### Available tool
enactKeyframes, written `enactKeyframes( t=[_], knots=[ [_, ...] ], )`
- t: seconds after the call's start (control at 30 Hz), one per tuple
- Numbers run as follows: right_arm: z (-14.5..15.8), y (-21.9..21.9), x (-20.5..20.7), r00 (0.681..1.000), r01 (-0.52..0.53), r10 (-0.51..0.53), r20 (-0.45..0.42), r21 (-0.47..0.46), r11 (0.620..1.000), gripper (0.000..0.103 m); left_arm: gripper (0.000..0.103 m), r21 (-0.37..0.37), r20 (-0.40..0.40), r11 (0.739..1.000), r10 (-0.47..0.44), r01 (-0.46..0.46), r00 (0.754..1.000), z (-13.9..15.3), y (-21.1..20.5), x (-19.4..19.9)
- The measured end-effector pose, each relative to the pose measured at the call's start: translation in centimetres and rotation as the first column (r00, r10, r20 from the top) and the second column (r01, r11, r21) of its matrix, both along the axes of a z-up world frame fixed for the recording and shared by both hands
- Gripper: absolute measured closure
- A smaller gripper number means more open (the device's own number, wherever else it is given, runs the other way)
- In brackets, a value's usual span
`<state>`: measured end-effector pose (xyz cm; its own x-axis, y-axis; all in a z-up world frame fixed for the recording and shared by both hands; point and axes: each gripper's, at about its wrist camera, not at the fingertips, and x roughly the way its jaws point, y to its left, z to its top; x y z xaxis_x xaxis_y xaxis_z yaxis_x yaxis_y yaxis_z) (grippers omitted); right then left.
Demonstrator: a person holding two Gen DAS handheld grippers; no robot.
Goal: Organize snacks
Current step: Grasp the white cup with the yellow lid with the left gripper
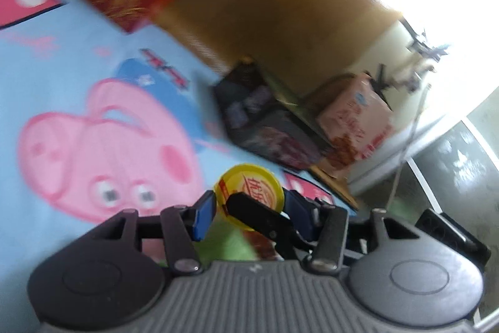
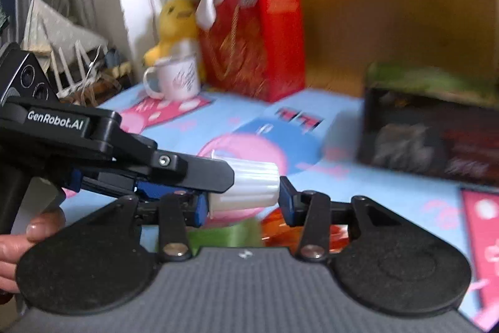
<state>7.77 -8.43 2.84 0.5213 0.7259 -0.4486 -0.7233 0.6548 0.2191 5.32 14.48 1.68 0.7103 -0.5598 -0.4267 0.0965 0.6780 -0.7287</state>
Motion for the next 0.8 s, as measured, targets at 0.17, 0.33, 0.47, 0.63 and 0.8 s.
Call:
enactKeyframes(
  t=[0.17, 0.33, 0.47, 0.63, 0.8],
  knots=[
    [0.4, -4.3, -1.5, 0.99, 0.125, -0.124, 0.065, -0.018, 0.992, 0.056, 0.053, 0.038, 0.004, 0.991, -0.131, 0.131, 0.991, 0.6, -5.3, 1.6],
    [-0.6, -8.5, -3.1, 0.977, 0.212, -0.209, 0.046, -0.061, 0.975, 0.056, 0.053, 0.064, -0.036, 0.967, -0.246, 0.248, 0.969, -0.5, -10.2, 2.0],
    [-1.9, -10.6, -3.7, 0.972, 0.231, -0.233, -0.013, -0.082, 0.97, 0.054, 0.053, 0.083, -0.085, 0.95, -0.294, 0.3, 0.952, -1.7, -12.5, 1.8],
    [-2.8, -11.6, -4.4, 0.972, 0.224, -0.228, -0.058, -0.075, 0.972, 0.052, 0.053, 0.135, -0.08, 0.943, -0.294, 0.303, 0.952, -1.2, -13.0, 1.3],
    [-2.9, -11.4, -4.5, 0.975, 0.213, -0.216, -0.041, -0.079, 0.974, 0.046, 0.053, 0.14, -0.079, 0.945, -0.288, 0.297, 0.954, -1.2, -13.0, 1.1]
  ],
)
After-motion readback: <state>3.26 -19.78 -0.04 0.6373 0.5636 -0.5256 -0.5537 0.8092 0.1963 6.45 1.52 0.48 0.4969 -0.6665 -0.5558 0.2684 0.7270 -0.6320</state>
